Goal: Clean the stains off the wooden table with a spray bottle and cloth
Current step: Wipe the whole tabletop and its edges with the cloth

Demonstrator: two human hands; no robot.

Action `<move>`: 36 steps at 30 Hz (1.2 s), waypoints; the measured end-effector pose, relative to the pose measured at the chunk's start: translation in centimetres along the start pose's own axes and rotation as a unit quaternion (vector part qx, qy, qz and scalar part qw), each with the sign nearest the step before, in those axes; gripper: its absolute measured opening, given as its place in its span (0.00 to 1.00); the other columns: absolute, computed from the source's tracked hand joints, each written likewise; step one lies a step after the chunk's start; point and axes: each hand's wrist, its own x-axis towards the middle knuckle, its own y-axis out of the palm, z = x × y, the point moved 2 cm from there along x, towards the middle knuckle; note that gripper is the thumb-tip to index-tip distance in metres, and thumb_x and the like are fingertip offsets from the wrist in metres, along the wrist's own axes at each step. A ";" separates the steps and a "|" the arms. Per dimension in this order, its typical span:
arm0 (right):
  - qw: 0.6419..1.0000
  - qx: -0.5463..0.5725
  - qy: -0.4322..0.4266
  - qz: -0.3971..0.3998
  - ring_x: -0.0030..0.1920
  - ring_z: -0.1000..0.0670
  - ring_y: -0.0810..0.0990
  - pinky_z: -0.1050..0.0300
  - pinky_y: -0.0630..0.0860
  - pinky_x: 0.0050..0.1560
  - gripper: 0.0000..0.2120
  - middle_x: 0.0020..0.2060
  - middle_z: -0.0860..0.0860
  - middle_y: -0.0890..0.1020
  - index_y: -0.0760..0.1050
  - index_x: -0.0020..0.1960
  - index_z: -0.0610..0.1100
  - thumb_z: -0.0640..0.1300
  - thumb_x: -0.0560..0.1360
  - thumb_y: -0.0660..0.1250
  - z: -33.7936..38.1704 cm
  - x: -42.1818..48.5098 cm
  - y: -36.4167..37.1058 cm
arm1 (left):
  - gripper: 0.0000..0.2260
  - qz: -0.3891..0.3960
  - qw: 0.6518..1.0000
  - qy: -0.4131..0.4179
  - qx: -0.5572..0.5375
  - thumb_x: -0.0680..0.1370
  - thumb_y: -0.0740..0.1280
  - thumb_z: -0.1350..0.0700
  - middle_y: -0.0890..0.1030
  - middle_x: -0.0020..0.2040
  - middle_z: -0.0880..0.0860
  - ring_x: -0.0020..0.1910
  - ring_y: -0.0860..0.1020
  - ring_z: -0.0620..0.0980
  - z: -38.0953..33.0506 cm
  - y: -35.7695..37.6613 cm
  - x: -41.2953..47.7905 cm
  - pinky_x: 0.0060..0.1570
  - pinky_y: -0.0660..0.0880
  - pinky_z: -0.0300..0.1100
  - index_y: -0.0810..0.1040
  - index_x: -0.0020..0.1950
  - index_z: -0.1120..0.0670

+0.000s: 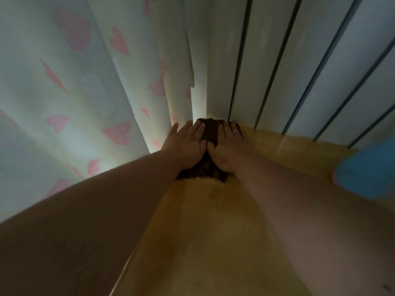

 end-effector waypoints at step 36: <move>0.998 -0.001 -0.046 0.033 0.77 0.48 0.35 0.46 0.37 0.76 0.36 0.78 0.46 0.39 0.35 0.77 0.42 0.64 0.79 0.39 5.5 -22.9 2.4 | 0.38 0.011 0.998 -0.015 -0.058 0.73 0.29 0.39 0.45 0.81 0.51 0.80 0.42 0.49 -4.8 1.2 -23.1 0.75 0.38 0.48 0.44 0.81 0.52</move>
